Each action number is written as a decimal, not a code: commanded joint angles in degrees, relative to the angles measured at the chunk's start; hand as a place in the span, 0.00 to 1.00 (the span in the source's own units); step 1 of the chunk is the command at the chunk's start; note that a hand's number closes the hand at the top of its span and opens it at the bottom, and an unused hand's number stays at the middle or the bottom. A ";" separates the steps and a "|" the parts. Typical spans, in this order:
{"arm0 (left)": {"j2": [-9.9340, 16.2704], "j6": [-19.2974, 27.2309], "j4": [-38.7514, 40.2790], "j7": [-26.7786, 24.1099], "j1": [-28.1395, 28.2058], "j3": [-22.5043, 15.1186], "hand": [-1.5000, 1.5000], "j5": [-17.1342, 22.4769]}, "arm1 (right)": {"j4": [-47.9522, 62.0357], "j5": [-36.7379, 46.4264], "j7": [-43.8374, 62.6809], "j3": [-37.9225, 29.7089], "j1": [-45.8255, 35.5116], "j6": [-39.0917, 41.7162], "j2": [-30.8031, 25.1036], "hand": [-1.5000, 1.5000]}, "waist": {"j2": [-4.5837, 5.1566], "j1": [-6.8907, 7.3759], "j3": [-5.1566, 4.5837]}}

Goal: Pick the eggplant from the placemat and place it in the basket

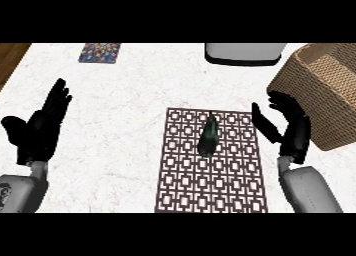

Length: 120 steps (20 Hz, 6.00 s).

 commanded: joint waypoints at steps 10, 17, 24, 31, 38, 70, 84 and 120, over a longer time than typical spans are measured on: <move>-0.84 1.28 0.98 2.26 -1.17 -0.08 0.50 -0.78 | 25.26 23.80 39.44 5.99 -16.22 -2.92 -3.85 0.00 | -1.26 -1.37 -0.71; -0.49 1.21 2.04 1.65 -0.54 0.46 0.50 -1.07 | 23.61 17.54 59.55 10.41 -25.31 26.42 -3.87 0.00 | -1.84 -2.24 -0.43; 0.57 0.05 2.87 1.94 -0.84 3.14 0.50 0.13 | 10.02 13.60 79.70 10.61 -31.08 35.46 -2.53 0.00 | -1.49 -3.90 -0.02; 0.18 -0.94 -0.38 3.08 0.85 2.75 0.50 -0.42 | -0.94 19.56 81.17 12.04 -22.68 27.42 -2.26 0.00 | -1.12 -3.24 0.07; 1.19 -2.03 -1.79 3.62 1.39 4.78 0.50 -0.31 | -1.17 24.34 79.21 12.03 -18.30 25.06 3.06 0.00 | -0.89 -2.46 0.07; -4.75 -4.40 -2.41 5.47 0.15 6.88 0.50 -5.75 | 6.14 35.47 71.48 15.31 -11.01 17.74 9.60 0.00 | -0.74 -2.11 0.11; -6.06 -5.97 -1.52 4.91 -0.02 9.20 0.50 -7.93 | 19.07 29.09 65.69 15.47 -16.90 12.27 9.62 0.00 | -0.65 -1.79 0.13; -8.74 -7.84 -0.41 3.03 -1.93 9.38 0.50 -10.73 | 39.36 14.24 21.45 18.19 -23.91 -1.97 9.55 1.00 | 0.66 0.82 0.33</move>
